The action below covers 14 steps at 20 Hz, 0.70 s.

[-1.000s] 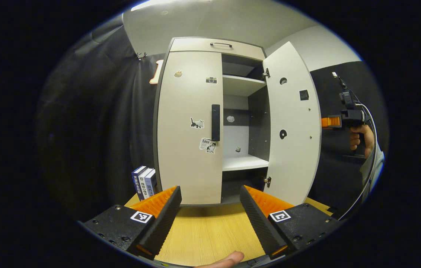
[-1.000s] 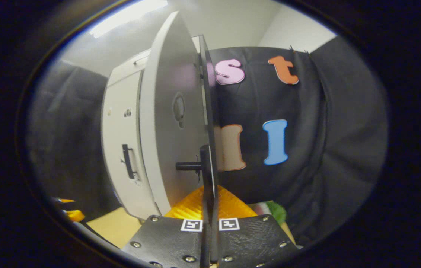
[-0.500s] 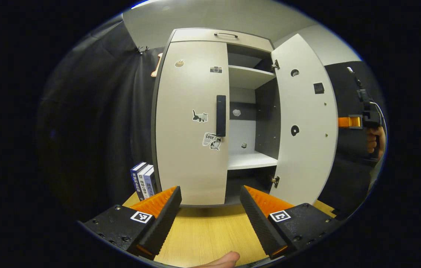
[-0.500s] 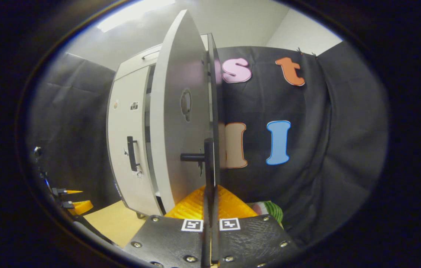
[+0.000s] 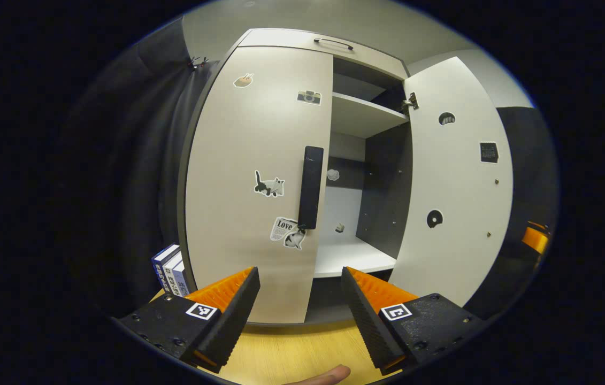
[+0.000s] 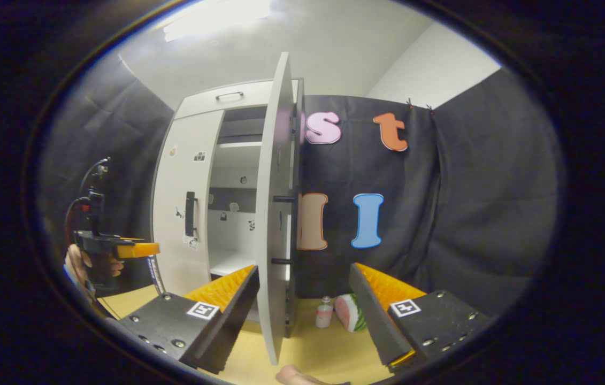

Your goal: Open the right door of the double-door shoe cabinet with the right hand, and open the left door with the left hand.

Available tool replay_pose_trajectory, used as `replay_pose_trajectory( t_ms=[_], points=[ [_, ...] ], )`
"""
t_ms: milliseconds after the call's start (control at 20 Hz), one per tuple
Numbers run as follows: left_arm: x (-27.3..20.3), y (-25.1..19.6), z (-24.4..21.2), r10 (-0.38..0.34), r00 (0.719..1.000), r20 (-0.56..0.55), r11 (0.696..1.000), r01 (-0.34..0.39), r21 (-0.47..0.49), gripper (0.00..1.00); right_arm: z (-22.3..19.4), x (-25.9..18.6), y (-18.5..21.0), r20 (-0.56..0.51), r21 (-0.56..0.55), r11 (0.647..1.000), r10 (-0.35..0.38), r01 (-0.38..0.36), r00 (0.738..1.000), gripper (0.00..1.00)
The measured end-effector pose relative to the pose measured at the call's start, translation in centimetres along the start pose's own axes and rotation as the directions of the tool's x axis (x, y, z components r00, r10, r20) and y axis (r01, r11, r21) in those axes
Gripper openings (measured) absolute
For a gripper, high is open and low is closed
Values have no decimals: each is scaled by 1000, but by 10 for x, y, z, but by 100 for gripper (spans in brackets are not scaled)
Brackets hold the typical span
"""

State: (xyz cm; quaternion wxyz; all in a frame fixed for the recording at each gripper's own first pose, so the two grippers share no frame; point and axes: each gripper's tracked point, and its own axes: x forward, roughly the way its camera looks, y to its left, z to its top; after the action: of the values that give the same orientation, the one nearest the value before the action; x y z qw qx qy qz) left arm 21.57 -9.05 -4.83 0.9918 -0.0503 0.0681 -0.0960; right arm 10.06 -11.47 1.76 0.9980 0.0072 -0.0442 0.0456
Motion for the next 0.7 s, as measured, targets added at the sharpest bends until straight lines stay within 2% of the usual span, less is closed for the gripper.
replay_pose_trajectory(
  t_ms=[150, 200, 300, 500, 550, 600, 650, 700],
  points=[
    [27, 1, 24, -1, 999, 41, 1000, 0, 31, 95, -26, -27, 4, -22, 47, 999, -18, 19, 1000, 99],
    [35, 5, 30, 12, 999, 46, 999, -14, 53, 95, -37, -36, 7, -28, 51, 999, -15, 17, 1000, 96],
    [49, 9, 47, 38, 997, 70, 997, -42, 68, 95, -50, -53, 10, -21, 98, 995, -23, 25, 1000, 98],
    [76, -13, 73, -62, 990, 124, 993, 48, 109, 95, -80, -81, 21, -30, 253, 967, -19, 26, 999, 100],
    [82, -11, 76, -50, 990, 130, 991, 33, 127, 95, -86, -85, 22, -40, 266, 964, -22, 31, 999, 97],
    [91, -9, 81, -33, 990, 140, 991, 14, 131, 93, -91, -90, 18, -47, 257, 965, -36, 46, 998, 100],
    [98, -5, 82, -16, 991, 135, 991, -2, 130, 92, -94, -94, 13, -52, 233, 970, -54, 65, 997, 96],
    [106, -4, 82, -7, 992, 126, 992, -8, 124, 92, -96, -98, 8, -55, 206, 975, -77, 87, 996, 100]
  ],
)
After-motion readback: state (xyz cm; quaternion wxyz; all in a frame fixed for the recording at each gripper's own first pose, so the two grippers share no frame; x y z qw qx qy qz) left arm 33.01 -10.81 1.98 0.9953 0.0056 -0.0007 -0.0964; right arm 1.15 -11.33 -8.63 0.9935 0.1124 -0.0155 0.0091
